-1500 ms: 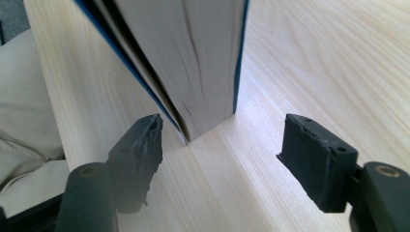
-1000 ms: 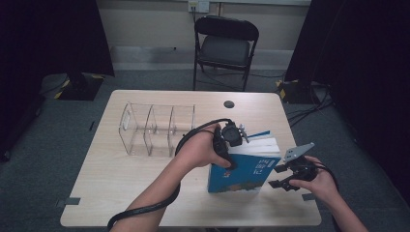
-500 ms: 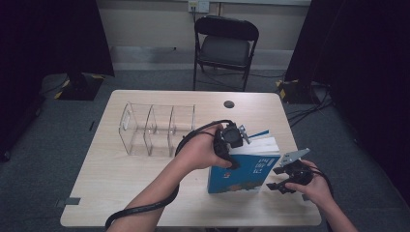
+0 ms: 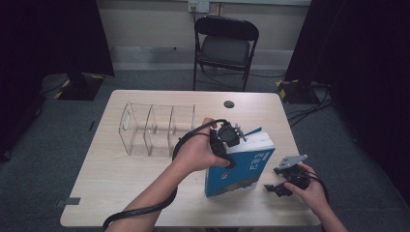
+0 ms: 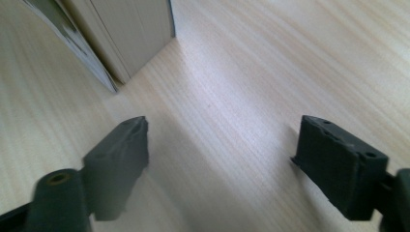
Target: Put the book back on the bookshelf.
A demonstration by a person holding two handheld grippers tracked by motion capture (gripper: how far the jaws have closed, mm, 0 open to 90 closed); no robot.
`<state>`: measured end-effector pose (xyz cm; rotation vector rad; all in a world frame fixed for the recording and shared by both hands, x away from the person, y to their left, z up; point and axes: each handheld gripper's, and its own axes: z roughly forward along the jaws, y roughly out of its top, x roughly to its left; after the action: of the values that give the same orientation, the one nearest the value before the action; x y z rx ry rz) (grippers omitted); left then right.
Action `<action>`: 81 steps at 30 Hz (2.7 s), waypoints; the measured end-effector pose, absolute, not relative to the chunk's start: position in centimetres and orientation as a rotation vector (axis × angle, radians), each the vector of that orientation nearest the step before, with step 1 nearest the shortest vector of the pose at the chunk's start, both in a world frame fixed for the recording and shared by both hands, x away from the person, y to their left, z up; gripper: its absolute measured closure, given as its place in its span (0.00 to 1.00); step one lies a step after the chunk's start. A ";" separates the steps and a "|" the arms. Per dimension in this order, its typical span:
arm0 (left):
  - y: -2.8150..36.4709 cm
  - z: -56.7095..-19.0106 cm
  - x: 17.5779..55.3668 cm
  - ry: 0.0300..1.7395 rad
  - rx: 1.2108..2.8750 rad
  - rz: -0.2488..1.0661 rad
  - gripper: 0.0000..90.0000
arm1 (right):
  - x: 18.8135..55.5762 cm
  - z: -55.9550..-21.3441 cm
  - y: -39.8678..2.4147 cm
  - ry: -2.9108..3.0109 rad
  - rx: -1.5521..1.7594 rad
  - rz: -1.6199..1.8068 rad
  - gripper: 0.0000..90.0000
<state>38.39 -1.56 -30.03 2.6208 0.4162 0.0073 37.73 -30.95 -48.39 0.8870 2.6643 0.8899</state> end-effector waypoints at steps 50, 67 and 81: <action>3.8 -27.9 40.2 0.780 2.619 0.004 0.69 | 36.4 -50.0 -30.8 2.451 0.963 1.061 0.13; 6.2 -27.4 40.3 0.876 2.600 0.023 0.69 | 36.4 -50.0 -30.8 2.457 0.963 1.065 0.13; 8.7 -26.9 40.3 0.949 2.574 0.053 0.69 | 36.5 -50.0 -30.8 2.462 0.954 1.065 0.13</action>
<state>40.33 8.74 -26.94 2.5740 0.9493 0.0526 36.47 -30.85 -49.98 0.9543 2.4616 1.0653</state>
